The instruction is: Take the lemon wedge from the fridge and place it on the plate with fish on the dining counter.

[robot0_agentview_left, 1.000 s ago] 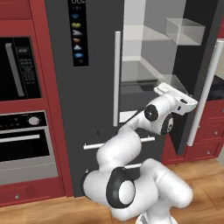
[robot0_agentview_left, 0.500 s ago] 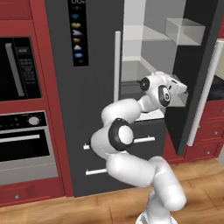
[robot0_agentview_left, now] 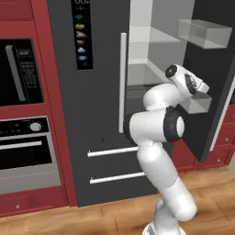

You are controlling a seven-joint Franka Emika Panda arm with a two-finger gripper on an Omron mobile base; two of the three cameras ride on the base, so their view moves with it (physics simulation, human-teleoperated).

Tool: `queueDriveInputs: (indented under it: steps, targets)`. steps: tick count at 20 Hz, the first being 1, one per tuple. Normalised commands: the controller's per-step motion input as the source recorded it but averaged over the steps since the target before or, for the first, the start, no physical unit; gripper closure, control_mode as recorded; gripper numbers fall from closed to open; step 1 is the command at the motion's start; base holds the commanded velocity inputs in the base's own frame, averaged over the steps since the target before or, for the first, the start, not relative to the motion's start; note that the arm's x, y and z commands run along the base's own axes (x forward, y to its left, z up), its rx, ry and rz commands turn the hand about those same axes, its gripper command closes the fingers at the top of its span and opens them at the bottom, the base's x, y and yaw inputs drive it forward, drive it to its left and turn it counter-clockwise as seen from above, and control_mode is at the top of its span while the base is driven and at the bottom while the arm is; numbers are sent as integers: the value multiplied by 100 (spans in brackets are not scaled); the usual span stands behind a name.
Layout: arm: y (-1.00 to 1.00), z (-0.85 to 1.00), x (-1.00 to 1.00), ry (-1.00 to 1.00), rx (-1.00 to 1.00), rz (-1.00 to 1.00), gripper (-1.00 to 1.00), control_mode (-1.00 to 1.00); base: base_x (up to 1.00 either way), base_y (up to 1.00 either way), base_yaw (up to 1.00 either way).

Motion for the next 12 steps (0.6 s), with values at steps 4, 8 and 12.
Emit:
queueDriveInputs:
  steps: [4,8,12]
  targets:
    - [98,0,-17,-6,-1,32,-100,-100,0,0,0]
    - [100,22,-2,-10,-2,45,-100,-100,0,0,0]
    - [99,45,0,-9,-4,57,-100,-100,0,0,0]
